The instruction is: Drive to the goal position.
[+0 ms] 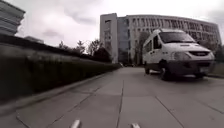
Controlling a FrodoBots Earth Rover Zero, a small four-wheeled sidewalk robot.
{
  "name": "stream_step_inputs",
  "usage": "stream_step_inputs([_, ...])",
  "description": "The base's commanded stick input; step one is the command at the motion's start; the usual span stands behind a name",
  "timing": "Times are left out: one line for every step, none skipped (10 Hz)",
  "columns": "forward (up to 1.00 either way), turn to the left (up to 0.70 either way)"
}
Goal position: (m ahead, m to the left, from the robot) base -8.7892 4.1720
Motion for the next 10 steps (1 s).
stream_step_inputs([0.7, 0.0])
stream_step_inputs([0.7, 0.0])
stream_step_inputs([0.7, 0.0])
stream_step_inputs([0.7, 0.0])
stream_step_inputs([0.7, 0.0])
stream_step_inputs([0.7, -0.01])
stream_step_inputs([0.7, -0.03])
stream_step_inputs([0.7, -0.04])
stream_step_inputs([0.7, -0.06])
stream_step_inputs([0.7, -0.06])
